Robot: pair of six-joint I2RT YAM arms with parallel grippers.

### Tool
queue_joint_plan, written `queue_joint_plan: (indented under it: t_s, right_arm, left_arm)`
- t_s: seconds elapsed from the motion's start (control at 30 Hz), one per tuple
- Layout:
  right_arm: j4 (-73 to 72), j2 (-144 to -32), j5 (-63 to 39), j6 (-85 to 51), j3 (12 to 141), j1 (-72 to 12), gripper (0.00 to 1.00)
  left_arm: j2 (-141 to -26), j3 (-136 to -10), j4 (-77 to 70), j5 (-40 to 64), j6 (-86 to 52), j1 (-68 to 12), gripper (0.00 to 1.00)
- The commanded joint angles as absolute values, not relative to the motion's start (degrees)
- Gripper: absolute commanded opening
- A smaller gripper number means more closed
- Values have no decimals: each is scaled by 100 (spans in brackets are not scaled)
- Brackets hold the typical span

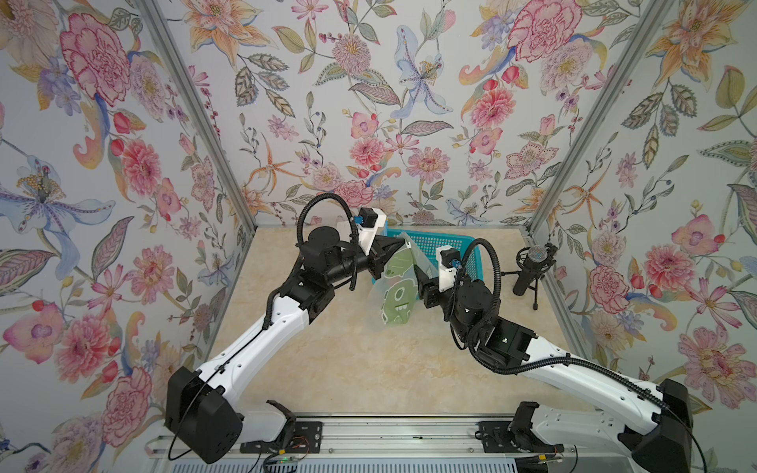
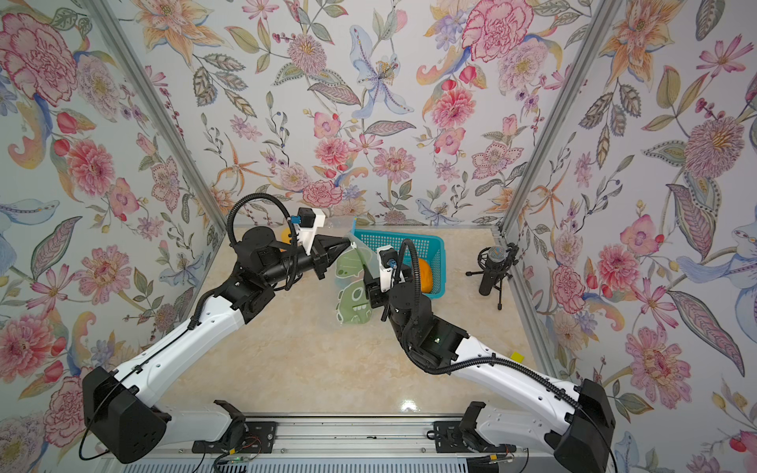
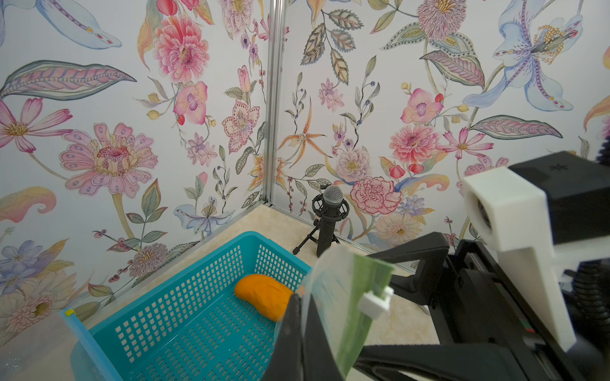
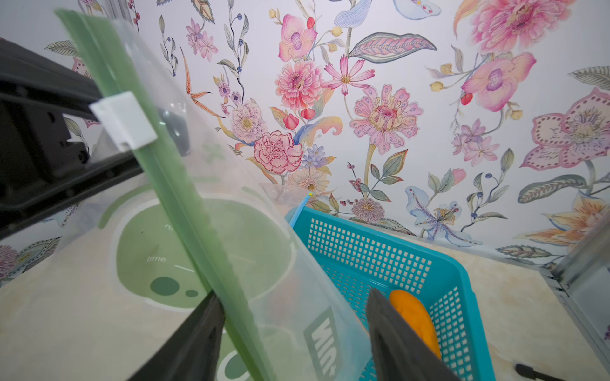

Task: Place the mango in a zip-top bag and seal the zipper
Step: Open the zipper of the food storage bag.

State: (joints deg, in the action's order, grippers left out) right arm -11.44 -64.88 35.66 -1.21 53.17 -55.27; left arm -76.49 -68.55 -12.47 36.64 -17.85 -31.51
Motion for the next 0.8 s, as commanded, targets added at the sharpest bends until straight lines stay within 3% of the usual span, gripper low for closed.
queue_joint_plan:
  t_s: [0.0,0.33,0.77]
  right_arm:
    - [-1201,-6402,3750,193,5432,-5366,65]
    - [-1183,-6335,3162,376,5393,-4921,57]
    - [-1029,-6317,2064,680,5502,-4476,57]
  left_arm:
    - [-7559,-6844,-1170,3700,-1758,-3184,0]
    - [-7574,-6881,-1122,3852,-1671,-3182,0]
    - [-7750,-7092,-874,4251,-1386,-3183,0]
